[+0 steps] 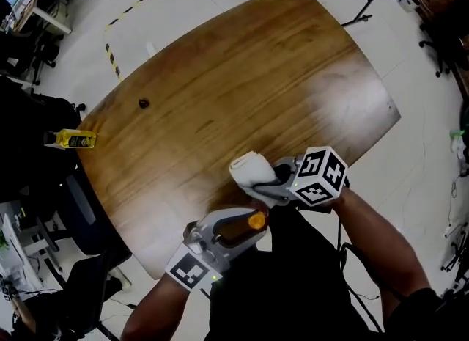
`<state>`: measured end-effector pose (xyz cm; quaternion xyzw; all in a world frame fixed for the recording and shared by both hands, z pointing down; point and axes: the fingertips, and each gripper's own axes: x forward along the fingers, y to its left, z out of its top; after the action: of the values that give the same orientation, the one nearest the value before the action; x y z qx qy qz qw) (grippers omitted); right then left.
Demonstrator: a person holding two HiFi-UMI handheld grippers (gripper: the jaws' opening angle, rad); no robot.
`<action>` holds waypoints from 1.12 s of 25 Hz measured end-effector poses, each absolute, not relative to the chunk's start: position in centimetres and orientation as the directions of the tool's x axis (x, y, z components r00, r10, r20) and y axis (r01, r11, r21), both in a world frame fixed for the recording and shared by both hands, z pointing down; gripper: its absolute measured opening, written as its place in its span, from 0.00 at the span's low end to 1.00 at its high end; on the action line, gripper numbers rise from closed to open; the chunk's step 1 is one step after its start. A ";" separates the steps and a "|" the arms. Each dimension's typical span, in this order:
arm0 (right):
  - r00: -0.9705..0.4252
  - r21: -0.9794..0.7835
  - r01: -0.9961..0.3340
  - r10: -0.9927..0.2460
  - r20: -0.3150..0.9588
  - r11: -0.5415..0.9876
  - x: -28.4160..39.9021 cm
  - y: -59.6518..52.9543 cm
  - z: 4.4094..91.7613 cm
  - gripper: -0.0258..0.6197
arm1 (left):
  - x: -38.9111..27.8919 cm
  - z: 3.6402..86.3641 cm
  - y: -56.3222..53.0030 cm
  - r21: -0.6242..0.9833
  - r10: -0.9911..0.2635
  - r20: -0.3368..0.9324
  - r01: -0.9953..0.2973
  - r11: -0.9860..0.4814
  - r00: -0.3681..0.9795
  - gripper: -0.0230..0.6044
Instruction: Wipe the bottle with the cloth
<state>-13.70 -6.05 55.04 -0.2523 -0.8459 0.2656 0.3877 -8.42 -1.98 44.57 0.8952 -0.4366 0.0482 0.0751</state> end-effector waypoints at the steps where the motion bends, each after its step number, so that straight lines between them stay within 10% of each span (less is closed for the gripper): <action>1: -0.556 -0.627 0.230 0.629 0.543 0.744 -13.7 -6.0 55.4 0.15 | -8.3 44.4 -2.0 0.090 -0.776 0.148 -0.790 -0.607 0.613 0.28; 15: -0.420 -0.333 0.383 0.484 0.768 0.862 -14.3 -5.3 58.1 0.15 | -8.8 44.0 -2.0 0.103 -0.808 0.131 -0.819 -0.564 0.574 0.31; 23: -0.556 -0.649 0.185 0.623 0.550 0.738 -16.2 -9.8 54.1 0.16 | -9.8 43.4 -2.2 0.109 -0.949 0.180 -0.964 -0.241 0.258 0.39; 28: -0.410 -0.840 0.298 0.856 0.315 0.452 -20.3 -6.6 49.2 0.16 | -9.0 44.3 -3.0 0.066 -0.963 0.232 -0.990 -0.124 0.136 0.33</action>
<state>-20.31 -6.64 49.16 -0.3802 -0.7589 0.3594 0.3877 -9.00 -3.00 44.27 0.7467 -0.6541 0.0659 0.1017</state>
